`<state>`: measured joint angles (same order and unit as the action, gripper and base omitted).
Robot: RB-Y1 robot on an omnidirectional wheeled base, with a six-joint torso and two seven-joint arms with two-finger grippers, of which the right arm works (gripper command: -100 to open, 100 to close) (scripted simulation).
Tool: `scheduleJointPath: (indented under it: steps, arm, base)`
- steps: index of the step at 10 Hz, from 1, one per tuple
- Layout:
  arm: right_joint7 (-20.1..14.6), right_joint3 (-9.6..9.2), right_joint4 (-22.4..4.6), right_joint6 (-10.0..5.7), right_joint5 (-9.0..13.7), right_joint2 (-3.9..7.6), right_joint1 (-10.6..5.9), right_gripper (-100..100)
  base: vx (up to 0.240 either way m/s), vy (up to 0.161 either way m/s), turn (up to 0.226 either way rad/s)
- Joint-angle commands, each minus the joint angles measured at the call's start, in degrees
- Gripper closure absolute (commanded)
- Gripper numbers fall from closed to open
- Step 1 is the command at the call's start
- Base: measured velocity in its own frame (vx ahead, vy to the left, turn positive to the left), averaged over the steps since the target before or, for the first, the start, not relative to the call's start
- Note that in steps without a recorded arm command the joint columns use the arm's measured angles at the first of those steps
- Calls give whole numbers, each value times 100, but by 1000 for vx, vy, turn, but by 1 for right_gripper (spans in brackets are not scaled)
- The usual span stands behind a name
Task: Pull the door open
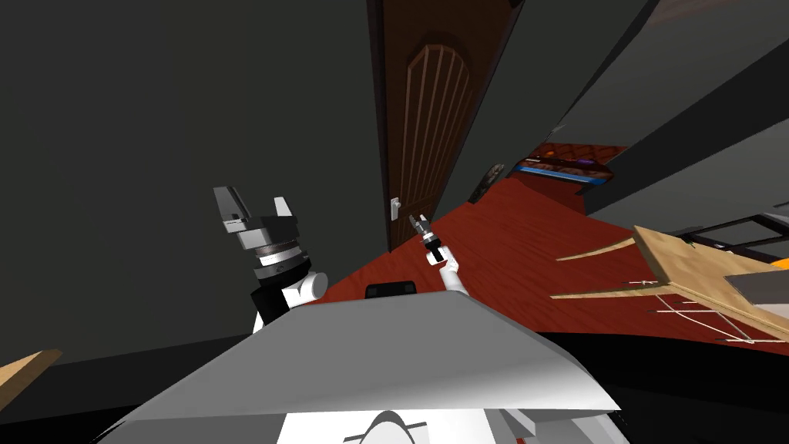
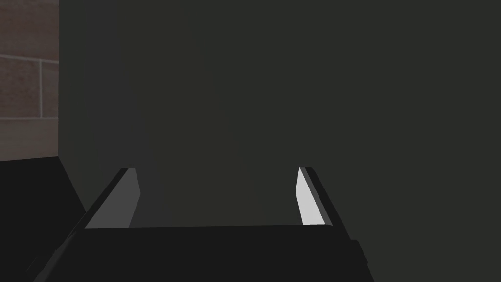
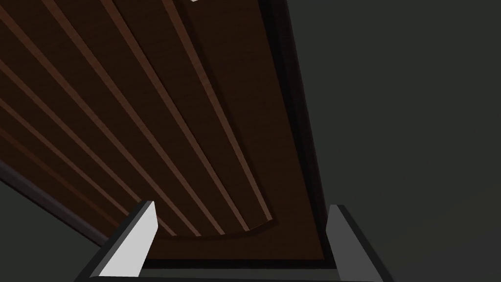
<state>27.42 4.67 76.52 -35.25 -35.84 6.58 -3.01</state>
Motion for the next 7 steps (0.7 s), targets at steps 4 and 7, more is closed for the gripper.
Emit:
scheduleJointPath:
  steps: [4, 7]
  arm:
    - [341, 67, -763, -29, -424, 70, -402, -100]
    - [518, 109, -1170, -50, -644, 104, -627, -100]
  base:
    - [73, -55, 87]
    - [36, -30, 48]
